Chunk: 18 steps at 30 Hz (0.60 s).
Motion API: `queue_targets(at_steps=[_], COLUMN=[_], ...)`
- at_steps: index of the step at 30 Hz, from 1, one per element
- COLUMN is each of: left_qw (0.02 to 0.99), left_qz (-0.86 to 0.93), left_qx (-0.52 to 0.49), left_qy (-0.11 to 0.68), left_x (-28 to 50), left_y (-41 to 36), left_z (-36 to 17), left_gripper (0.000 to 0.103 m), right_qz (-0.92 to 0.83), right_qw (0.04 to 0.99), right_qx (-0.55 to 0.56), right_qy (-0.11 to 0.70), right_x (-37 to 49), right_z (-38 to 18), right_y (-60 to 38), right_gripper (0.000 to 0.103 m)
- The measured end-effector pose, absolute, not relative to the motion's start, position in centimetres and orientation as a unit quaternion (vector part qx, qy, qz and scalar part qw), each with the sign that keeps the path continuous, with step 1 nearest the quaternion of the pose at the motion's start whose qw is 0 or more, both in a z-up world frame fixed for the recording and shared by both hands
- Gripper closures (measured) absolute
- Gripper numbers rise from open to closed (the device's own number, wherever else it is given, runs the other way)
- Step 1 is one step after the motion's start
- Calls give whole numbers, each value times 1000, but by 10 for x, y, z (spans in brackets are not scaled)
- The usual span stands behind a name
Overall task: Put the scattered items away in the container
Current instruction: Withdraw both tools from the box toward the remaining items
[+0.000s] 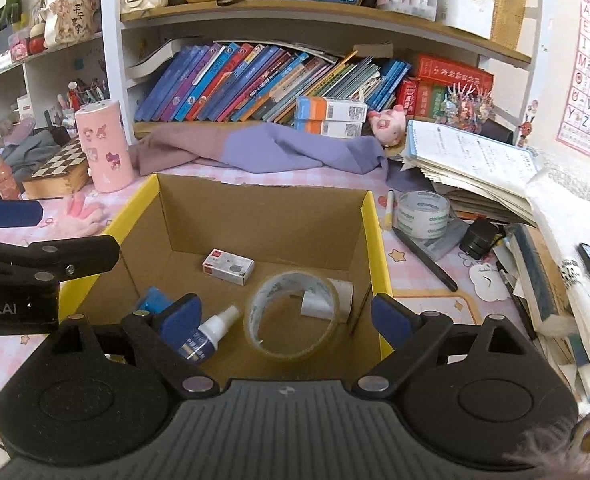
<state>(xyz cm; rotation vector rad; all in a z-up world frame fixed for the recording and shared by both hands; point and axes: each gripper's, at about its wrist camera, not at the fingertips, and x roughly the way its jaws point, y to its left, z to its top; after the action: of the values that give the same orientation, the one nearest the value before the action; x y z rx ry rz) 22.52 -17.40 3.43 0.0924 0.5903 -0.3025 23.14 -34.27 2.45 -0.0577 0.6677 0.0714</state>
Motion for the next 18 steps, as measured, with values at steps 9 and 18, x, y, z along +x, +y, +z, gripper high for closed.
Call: queue_targets(at_steps=[9, 18], left_qw=[939, 933], left_qz=[-167, -192], left_qx=[48, 48], left_qy=[297, 300], left_x=[192, 154], left_y=[-156, -137], left_z=[27, 26], left_gripper=[12, 12], right_qz=[-9, -38], right_qw=[951, 952], right_qx=[-19, -14], right_qy=[307, 303], right_x=[189, 141], right_z=[30, 32], right_y=[-334, -311], right_gripper=[11, 11])
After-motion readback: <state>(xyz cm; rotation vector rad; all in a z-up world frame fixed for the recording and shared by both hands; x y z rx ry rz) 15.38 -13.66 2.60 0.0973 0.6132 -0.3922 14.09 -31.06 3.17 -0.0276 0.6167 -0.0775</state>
